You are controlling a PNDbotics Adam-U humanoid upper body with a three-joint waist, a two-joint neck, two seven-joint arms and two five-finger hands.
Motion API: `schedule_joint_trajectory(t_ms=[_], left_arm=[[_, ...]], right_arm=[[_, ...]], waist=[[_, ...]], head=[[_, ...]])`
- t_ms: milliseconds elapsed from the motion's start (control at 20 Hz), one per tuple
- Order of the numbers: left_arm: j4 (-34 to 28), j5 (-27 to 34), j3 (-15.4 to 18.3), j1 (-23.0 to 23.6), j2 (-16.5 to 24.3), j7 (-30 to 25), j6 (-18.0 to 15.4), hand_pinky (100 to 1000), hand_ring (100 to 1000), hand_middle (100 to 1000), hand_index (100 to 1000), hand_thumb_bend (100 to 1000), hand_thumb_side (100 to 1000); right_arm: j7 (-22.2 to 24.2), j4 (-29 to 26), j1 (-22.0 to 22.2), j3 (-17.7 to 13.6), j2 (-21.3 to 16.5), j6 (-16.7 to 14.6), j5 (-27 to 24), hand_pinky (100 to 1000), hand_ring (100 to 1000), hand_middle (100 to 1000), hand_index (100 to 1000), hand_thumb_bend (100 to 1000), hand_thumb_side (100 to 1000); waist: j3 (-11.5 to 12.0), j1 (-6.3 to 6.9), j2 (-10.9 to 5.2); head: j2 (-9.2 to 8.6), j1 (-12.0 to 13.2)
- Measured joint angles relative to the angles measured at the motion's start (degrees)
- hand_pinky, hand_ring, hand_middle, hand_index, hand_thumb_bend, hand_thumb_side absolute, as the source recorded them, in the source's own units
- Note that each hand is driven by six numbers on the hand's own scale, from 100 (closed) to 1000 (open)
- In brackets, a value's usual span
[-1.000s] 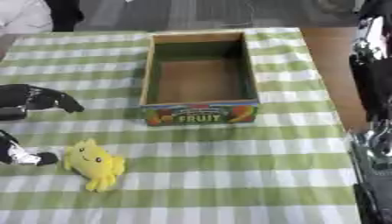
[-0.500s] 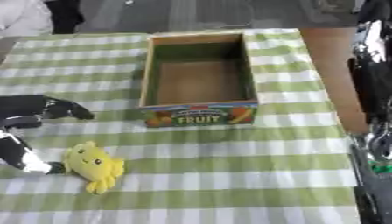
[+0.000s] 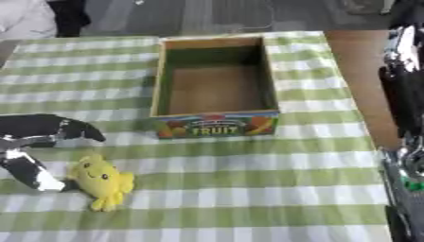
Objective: Pick up objects on the table and place them in the box.
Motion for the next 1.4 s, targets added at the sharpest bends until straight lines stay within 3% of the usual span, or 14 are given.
schedule_joint_trajectory(t_ms=[700,900,1250,1400], left_arm=[[1.0,-1.89,-2.2,-0.41,-1.23,0.46,-0.46,872,845,826,903,419,434],[1.18,-2.09,-2.28,-0.41,-1.3,0.37,-0.38,867,837,786,893,394,439],[1.27,-2.3,-2.37,-0.47,-1.71,0.27,-0.27,827,772,628,793,337,436],[1.01,-2.3,-2.37,-0.46,-1.71,0.33,-0.34,811,754,605,770,311,435]], right_arm=[[0.03,0.0,-0.14,0.0,0.28,-0.03,-0.14,803,888,548,843,100,570],[0.08,0.0,-0.13,0.0,0.4,-0.08,-0.25,803,888,548,844,100,570],[0.09,0.0,-0.1,-0.01,0.41,-0.09,-0.31,805,889,548,846,100,569],[0.09,0.0,-0.08,-0.02,0.41,-0.09,-0.34,805,889,548,846,100,569]], waist=[[-0.2,-0.03,0.02],[-0.26,-0.04,0.08],[-0.3,-0.07,0.1],[-0.31,-0.08,0.1]], head=[[-0.09,0.15],[-0.2,0.22],[-0.21,0.26],[-0.22,0.26]])
